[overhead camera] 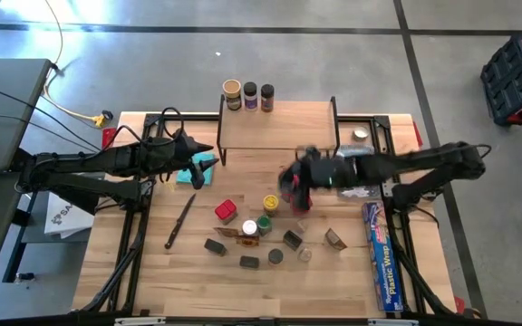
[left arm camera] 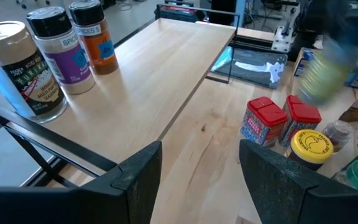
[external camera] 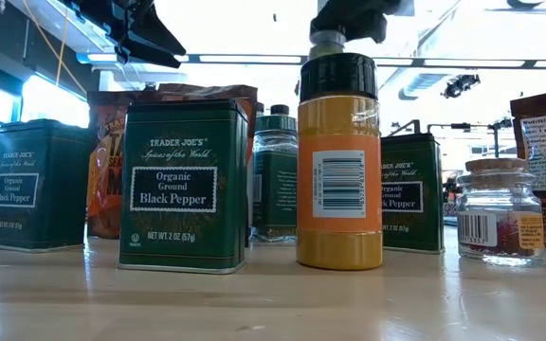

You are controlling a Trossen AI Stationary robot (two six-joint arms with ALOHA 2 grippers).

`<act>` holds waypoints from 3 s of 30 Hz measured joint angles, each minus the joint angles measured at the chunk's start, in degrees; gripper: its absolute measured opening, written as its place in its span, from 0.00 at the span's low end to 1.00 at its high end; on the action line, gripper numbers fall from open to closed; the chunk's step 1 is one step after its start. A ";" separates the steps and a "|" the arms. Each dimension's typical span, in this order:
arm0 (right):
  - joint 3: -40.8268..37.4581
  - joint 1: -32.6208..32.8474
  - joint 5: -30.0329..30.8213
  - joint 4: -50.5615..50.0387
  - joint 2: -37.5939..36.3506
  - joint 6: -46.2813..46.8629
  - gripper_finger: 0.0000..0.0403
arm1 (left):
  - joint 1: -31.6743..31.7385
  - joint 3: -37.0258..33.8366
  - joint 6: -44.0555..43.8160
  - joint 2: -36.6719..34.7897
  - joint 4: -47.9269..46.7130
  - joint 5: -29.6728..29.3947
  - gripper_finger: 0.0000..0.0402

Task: Shelf spices
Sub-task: Put the black seasoning bottle on the shelf, then put the green seasoning bottle on the shelf

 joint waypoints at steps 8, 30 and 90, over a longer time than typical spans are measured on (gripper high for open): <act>8.29 -21.27 -10.25 -2.50 0.65 -10.52 0.49 | -0.01 -0.02 0.57 -0.02 -0.10 0.01 0.52; 24.32 -43.39 -25.00 -3.36 21.10 -15.69 0.49 | -0.02 -0.02 1.05 -0.02 0.02 0.00 0.52; 24.27 -47.35 -27.34 2.20 22.81 -21.72 0.63 | -0.13 -0.02 0.48 -0.02 0.02 0.26 0.52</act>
